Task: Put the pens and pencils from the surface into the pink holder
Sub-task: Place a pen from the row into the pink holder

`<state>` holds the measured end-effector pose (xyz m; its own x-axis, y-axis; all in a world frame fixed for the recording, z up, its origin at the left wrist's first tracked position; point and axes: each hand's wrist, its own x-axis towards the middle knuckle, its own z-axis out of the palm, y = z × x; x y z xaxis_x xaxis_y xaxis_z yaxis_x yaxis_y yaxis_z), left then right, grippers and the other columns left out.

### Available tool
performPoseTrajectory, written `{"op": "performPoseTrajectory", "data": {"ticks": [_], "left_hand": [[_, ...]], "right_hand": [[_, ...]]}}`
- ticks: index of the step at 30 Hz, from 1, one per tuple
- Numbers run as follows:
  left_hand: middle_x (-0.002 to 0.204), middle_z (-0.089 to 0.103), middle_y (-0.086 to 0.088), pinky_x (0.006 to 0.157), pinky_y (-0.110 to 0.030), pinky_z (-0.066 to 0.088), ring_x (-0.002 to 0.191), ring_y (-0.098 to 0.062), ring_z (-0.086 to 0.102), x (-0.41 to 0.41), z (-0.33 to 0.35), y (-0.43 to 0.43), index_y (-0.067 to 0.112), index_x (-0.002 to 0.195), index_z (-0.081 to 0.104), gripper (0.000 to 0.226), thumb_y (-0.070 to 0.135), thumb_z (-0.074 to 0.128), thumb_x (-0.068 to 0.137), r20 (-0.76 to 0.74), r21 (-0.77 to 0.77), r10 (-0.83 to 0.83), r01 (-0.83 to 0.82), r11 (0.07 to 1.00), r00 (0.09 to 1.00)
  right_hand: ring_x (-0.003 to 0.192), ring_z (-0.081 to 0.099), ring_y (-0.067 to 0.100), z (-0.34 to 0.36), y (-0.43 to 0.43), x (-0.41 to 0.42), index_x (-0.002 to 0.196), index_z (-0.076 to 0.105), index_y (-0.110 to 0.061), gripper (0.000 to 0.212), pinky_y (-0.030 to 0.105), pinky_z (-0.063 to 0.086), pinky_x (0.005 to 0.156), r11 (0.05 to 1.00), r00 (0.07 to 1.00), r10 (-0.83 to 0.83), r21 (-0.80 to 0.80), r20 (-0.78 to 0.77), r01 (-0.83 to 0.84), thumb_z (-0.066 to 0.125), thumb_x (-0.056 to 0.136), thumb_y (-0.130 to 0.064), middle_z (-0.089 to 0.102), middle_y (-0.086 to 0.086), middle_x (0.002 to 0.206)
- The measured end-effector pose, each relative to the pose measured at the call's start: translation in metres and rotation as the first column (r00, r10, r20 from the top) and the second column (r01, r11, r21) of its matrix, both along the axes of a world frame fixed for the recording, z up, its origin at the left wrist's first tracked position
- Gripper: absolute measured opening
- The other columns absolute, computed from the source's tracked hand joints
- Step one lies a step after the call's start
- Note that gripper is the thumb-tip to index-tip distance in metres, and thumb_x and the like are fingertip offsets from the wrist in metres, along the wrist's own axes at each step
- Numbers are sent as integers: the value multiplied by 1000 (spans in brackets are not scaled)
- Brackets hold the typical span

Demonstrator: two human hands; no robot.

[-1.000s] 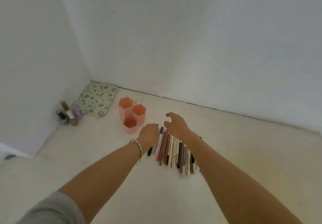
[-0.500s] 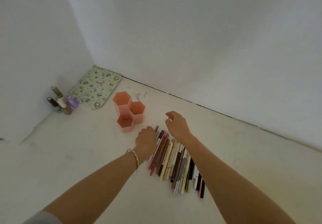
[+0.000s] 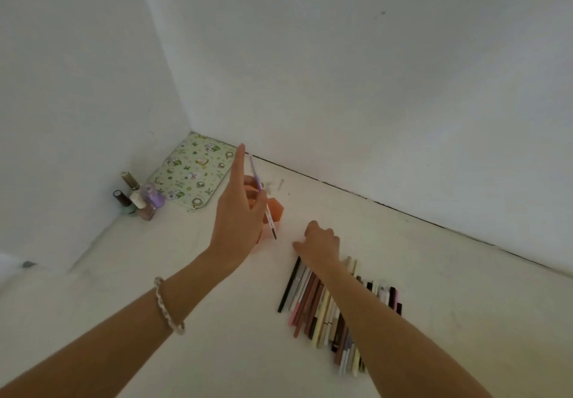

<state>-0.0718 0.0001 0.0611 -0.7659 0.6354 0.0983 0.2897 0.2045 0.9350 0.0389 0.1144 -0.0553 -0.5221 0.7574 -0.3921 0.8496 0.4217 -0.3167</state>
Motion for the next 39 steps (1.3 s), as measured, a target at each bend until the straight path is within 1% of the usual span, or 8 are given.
{"op": "performPoseTrajectory", "data": {"ticks": [5, 10, 15, 19, 23, 28, 34, 39], "left_hand": [[94, 61, 1, 63, -18, 57, 75, -7, 67, -19, 4, -10, 26, 148, 33, 65, 7, 62, 93, -9, 76, 47, -46, 996, 999], [90, 60, 1, 66, -21, 56, 74, -10, 67, -58, 8, -9, 22, 141, 34, 60, 3, 60, 90, -57, 240, 222, -203, 949, 973], [94, 63, 5, 68, -16, 54, 79, -4, 66, -69, -22, 0, 28, 140, 32, 57, 11, 59, 93, -270, 60, 123, -111, 992, 955], [119, 61, 0, 88, -37, 53, 107, -17, 60, -71, -53, 0, 19, 133, 47, 40, 16, 57, 95, -441, -135, -25, -39, 990, 897], [126, 55, -9, 99, -42, 46, 118, -24, 51, -84, -55, -8, 8, 126, 53, 33, 7, 52, 92, -509, -61, 57, -102, 993, 859], [121, 51, 2, 86, -34, 52, 104, -15, 56, -93, -33, -25, 16, 128, 48, 38, 6, 47, 92, -385, 48, 155, -148, 988, 910], [110, 53, 11, 73, -19, 50, 88, -3, 56, -51, -13, -24, 17, 117, 54, 26, 7, 48, 93, -252, 74, 88, -71, 995, 964], [92, 57, 9, 75, -21, 53, 81, -6, 60, 18, -43, 0, 19, 101, 58, 16, 7, 52, 92, -131, -304, -331, 280, 911, 934]], "right_hand": [[92, 56, 26, -5, -10, -14, 101, 57, -8, 15, 32, 44, 77, 997, 990, -65, -49, -126, 59, 49, 88, -11, 63, 6, 91], [71, 60, 14, 49, 15, -17, 86, 70, -9, 11, 19, 43, 60, 886, 706, -462, -248, -536, 392, 60, 84, -13, 68, 1, 79], [65, 57, 13, 106, 38, -15, 88, 69, -13, 10, 25, 46, 63, 825, 491, -520, -263, -698, 501, 60, 84, -14, 67, 0, 75], [59, 52, 10, 124, 37, -27, 89, 69, -12, 11, 26, 42, 61, 802, 365, -529, -311, -766, 510, 60, 83, -12, 64, -2, 72], [59, 52, 8, 134, 26, -48, 95, 69, -14, 16, 22, 44, 60, 808, 247, -502, -348, -829, 475, 59, 84, -7, 67, 0, 81], [73, 59, 7, 127, 0, -78, 98, 67, -14, 17, 17, 49, 70, 895, 313, -350, -217, -883, 390, 57, 88, -4, 65, -7, 82], [87, 59, 11, 99, -21, -79, 117, 66, -18, 31, 26, 50, 86, 996, 615, -16, 45, -789, 83, 53, 92, -6, 66, -8, 106], [56, 51, 2, 110, 0, -45, 122, 58, -19, 38, 22, 49, 63, 965, 574, -215, -82, -790, 249, 45, 91, -3, 68, 2, 88]]}}
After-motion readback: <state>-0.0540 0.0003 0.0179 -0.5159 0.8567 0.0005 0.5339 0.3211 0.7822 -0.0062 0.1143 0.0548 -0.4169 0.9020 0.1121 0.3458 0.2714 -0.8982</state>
